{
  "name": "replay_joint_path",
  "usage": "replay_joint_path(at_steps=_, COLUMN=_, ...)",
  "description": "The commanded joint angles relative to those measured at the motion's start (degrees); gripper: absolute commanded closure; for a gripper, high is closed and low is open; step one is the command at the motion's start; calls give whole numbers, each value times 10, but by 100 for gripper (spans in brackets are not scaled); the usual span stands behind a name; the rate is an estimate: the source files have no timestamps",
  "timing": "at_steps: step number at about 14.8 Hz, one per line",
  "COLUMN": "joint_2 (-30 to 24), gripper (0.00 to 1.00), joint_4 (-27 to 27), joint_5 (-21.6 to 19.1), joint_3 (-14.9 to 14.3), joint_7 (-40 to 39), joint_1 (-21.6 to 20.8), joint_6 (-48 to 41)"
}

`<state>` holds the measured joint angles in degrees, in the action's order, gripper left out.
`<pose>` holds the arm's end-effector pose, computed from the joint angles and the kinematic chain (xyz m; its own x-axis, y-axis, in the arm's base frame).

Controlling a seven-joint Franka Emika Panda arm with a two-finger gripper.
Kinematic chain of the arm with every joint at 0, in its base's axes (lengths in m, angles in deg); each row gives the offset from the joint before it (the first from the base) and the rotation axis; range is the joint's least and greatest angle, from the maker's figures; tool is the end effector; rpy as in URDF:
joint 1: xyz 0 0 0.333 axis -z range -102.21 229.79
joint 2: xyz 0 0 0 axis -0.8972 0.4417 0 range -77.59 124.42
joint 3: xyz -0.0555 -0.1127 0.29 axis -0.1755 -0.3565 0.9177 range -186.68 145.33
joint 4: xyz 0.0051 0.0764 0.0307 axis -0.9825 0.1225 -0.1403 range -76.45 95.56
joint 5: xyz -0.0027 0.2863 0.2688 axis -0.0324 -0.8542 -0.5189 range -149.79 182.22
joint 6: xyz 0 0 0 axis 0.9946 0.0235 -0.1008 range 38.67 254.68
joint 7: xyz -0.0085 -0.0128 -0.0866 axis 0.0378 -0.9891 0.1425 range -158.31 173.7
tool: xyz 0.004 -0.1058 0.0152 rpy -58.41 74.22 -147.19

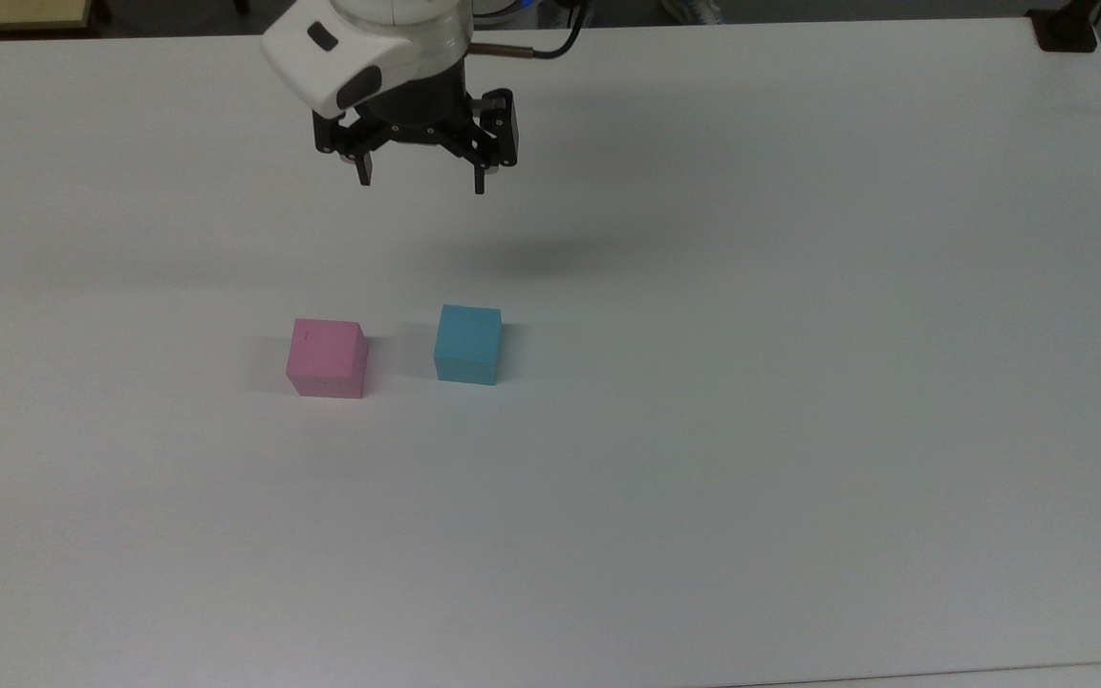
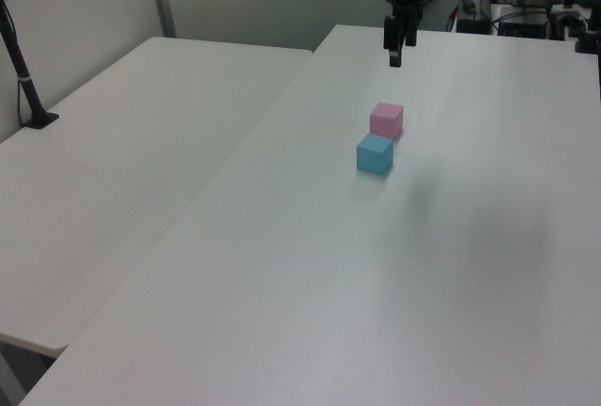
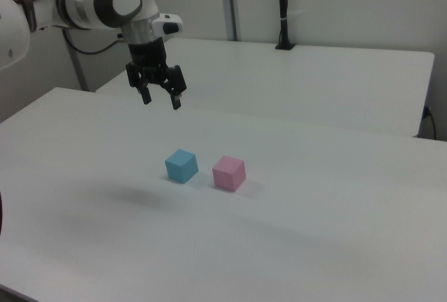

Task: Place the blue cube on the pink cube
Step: 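Move the open gripper down toward the light-blue cube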

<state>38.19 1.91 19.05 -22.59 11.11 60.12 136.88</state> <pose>0.6395 0.0175 0.5452 0.9998 -0.0216 0.0047 -0.0219 -0.9981 0.0574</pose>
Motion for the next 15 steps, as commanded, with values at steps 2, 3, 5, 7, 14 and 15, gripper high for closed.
replay_joint_path(at_steps=2, joint_2=-6, gripper=0, joint_4=18, joint_5=3, joint_3=-1, joint_7=-28, joint_1=2, joint_6=4)
replay_joint_path(at_steps=3, joint_2=-6, gripper=0, joint_4=19, joint_5=3, joint_3=-1, joint_7=-29, joint_1=2, joint_6=3)
replay_joint_path(at_steps=5, joint_2=-5, gripper=0, joint_4=19, joint_5=3, joint_3=-1, joint_7=-30, joint_1=2, joint_6=5)
replay_joint_path(at_steps=7, joint_2=-4, gripper=0, joint_4=19, joint_5=3, joint_3=-1, joint_7=-30, joint_1=2, joint_6=6)
replay_joint_path(at_steps=14, joint_2=16, gripper=0, joint_4=39, joint_5=-5, joint_3=5, joint_7=-22, joint_1=-1, joint_6=35)
replay_joint_path(at_steps=15, joint_2=19, gripper=0, joint_4=56, joint_5=-6, joint_3=5, joint_7=-21, joint_1=-3, joint_6=61)
